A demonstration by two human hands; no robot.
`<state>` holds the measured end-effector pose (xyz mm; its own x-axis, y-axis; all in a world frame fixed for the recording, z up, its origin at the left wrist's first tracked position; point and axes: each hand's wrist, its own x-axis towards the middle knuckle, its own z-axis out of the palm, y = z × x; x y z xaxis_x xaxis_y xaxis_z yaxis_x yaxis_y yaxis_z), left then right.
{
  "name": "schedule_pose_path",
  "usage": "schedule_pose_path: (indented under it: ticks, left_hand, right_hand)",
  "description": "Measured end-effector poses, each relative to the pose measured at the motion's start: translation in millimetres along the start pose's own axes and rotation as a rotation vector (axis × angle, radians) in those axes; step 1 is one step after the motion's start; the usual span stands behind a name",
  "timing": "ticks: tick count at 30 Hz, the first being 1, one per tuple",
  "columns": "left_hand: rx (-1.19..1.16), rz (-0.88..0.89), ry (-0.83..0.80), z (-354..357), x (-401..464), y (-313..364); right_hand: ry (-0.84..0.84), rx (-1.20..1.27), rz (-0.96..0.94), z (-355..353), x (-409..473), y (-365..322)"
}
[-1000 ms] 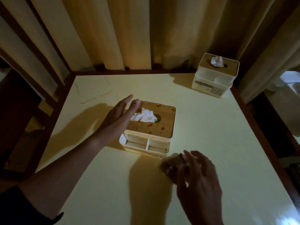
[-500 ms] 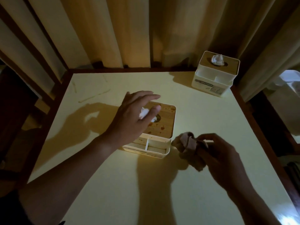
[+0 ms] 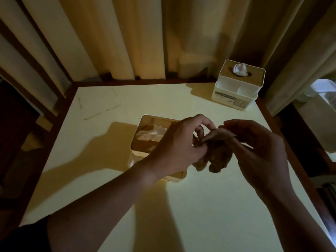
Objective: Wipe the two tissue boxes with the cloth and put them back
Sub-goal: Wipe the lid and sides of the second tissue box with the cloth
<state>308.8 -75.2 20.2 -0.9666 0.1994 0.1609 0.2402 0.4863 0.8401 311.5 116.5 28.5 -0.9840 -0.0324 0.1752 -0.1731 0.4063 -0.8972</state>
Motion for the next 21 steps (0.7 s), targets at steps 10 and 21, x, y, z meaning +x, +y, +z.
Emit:
schedule_pose_path:
  ticks: [10,21]
  left_hand:
    - [-0.459,-0.517,0.006,0.0,18.6,26.7]
    - [-0.645,-0.383,0.005,-15.2,20.4,18.1]
  right_hand:
    - [0.212,-0.229,-0.227,34.7,-16.2,-0.5]
    - [0.069,0.268,0.324,34.4,-23.8,-1.8]
